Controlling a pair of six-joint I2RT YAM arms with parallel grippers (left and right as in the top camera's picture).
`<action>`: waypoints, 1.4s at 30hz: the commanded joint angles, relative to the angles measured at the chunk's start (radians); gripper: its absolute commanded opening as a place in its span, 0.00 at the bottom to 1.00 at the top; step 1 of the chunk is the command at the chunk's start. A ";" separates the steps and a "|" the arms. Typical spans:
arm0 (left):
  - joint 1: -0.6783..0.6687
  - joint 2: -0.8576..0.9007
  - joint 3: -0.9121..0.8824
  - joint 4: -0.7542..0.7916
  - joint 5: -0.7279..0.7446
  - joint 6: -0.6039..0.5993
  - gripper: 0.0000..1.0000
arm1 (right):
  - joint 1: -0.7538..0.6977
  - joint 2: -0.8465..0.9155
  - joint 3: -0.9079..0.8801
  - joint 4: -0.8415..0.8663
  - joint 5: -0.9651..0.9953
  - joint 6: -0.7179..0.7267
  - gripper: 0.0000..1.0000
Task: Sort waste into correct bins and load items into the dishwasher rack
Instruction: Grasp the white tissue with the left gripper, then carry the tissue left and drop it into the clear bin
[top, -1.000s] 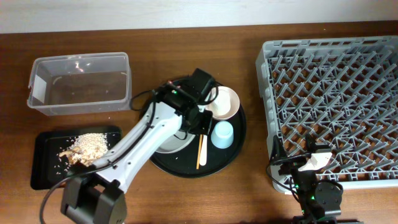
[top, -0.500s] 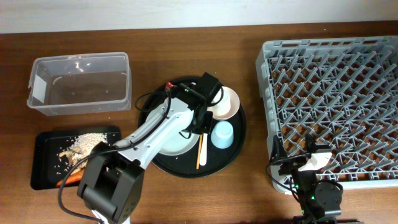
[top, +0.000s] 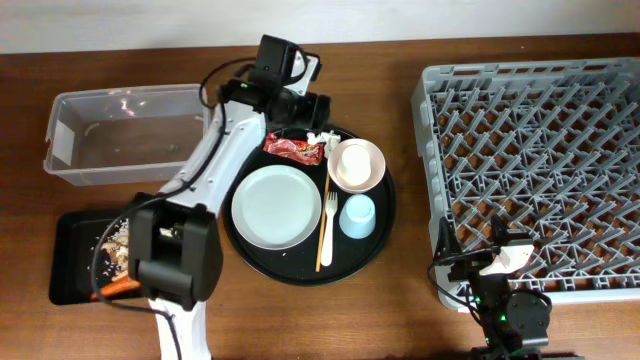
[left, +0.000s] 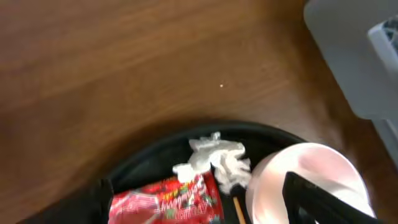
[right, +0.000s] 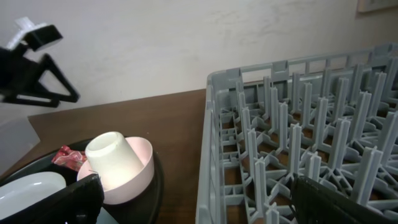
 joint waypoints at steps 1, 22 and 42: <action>-0.029 0.080 0.013 0.063 -0.077 0.096 0.87 | -0.006 -0.006 -0.005 -0.005 0.002 -0.007 0.99; -0.104 0.198 0.019 0.061 -0.164 0.055 0.01 | -0.006 -0.006 -0.005 -0.005 0.002 -0.007 0.99; 0.212 -0.156 0.056 -0.098 -0.195 -0.245 0.01 | -0.006 -0.006 -0.005 -0.005 0.002 -0.007 0.99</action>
